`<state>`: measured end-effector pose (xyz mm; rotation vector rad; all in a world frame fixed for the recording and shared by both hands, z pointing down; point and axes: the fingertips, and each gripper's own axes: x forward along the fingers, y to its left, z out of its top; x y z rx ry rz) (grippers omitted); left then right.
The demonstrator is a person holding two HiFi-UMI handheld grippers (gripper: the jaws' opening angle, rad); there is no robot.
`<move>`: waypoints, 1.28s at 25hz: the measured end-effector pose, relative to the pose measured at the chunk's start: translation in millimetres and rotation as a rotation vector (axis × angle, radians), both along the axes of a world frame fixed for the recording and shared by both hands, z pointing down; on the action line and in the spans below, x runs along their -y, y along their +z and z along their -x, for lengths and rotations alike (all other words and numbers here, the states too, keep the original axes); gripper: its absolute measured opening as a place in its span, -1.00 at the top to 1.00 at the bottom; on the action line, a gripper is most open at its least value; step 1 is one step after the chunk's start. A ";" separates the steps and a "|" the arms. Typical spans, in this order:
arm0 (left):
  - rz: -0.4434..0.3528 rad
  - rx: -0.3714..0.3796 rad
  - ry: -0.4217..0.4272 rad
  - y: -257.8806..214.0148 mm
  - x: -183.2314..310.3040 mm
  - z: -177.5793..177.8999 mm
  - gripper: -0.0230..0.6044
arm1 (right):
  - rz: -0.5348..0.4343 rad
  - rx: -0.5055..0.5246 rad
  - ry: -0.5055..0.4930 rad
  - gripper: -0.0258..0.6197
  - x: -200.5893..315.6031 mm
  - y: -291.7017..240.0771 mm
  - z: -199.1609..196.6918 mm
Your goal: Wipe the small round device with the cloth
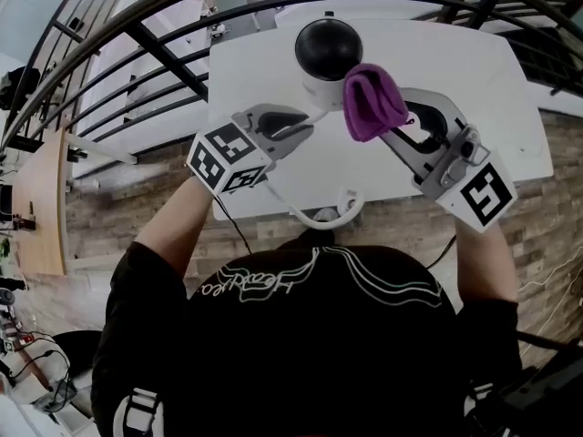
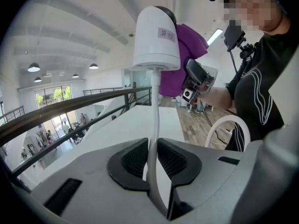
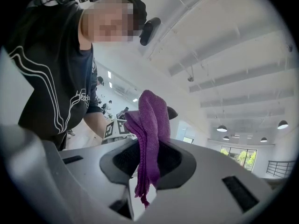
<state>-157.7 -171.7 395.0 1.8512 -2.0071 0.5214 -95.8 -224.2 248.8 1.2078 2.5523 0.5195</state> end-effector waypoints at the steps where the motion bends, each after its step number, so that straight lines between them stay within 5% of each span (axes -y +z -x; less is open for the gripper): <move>1: -0.001 0.001 -0.004 0.7 0.1 0.6 0.72 | 0.001 -0.005 -0.002 0.70 -1.7 3.7 -1.1; 10: -0.015 0.022 -0.027 2.3 4.4 3.8 0.72 | -0.024 -0.088 0.036 0.70 -5.0 41.7 -6.3; 18: -0.018 0.026 -0.034 1.3 6.3 1.3 0.72 | 0.084 -0.145 0.092 0.70 4.7 49.0 -26.4; 26: -0.001 0.002 0.076 9.8 3.0 -2.1 0.73 | 0.113 -0.136 0.179 0.70 9.4 46.0 -40.8; 32: -0.010 -0.048 0.211 5.8 5.6 -3.4 0.74 | 0.211 -0.160 0.396 0.70 20.6 42.6 -33.3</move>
